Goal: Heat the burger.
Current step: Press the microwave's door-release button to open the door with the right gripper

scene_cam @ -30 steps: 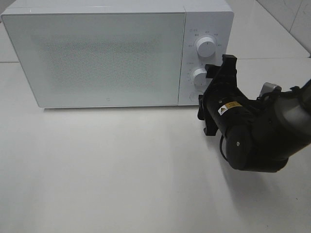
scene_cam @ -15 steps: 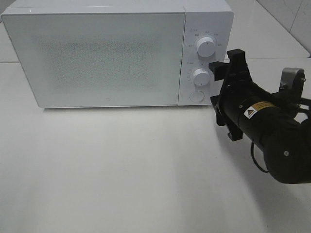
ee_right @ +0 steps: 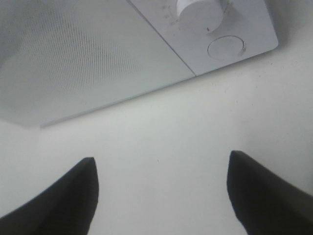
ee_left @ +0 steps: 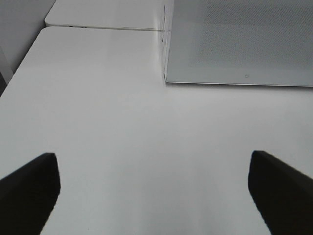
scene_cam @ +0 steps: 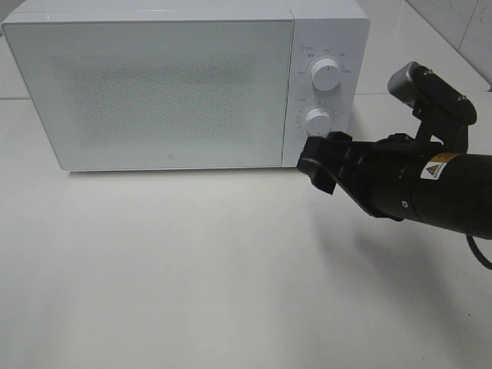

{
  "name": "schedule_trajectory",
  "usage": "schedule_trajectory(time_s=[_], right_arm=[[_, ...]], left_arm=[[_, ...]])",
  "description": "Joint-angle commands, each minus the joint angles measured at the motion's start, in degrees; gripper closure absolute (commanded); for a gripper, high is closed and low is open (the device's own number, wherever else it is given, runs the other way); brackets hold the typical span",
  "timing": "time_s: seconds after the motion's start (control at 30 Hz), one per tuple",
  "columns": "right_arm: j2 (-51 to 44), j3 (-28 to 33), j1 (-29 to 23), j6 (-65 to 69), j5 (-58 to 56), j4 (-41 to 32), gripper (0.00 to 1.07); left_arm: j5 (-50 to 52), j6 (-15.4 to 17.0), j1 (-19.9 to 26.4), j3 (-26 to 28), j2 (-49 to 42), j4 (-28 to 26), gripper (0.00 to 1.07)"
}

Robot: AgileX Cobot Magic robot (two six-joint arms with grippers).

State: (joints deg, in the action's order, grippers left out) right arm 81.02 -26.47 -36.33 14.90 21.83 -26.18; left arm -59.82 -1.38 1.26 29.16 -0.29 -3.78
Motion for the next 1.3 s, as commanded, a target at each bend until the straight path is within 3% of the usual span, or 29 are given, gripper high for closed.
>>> schedule_trajectory(time_s=[0.03, 0.23, 0.47, 0.6, 0.8, 1.03, 1.3], right_arm=[[-2.52, -0.17, 0.29, -8.71, -6.25, 0.74, 0.38], [-9.51, -0.69, 0.29, -18.96, -17.99, 2.18, 0.38], [-16.62, -7.68, 0.29, -17.48, -38.96, 15.76, 0.38], [-21.20, -10.77, 0.29, -18.96, -49.62, 17.13, 0.38], [-25.38, -12.66, 0.29, -20.00, -55.86, 17.36, 0.38], [-33.86, -12.83, 0.29, -18.33, -62.97, 21.89, 0.27], [-43.26, -12.78, 1.15, -17.07, -69.67, 23.15, 0.31]], left_arm=[[0.40, 0.11, 0.11, -0.29, -1.20, -0.52, 0.06], [0.40, 0.11, 0.11, -0.29, -1.20, -0.52, 0.06], [0.40, 0.11, 0.11, -0.29, -1.20, -0.52, 0.06], [0.40, 0.11, 0.11, -0.29, -1.20, -0.52, 0.06], [0.40, 0.11, 0.11, -0.29, -1.20, -0.52, 0.06], [0.40, 0.11, 0.11, -0.29, -1.20, -0.52, 0.06], [0.40, 0.11, 0.11, -0.29, -1.20, -0.52, 0.06]])
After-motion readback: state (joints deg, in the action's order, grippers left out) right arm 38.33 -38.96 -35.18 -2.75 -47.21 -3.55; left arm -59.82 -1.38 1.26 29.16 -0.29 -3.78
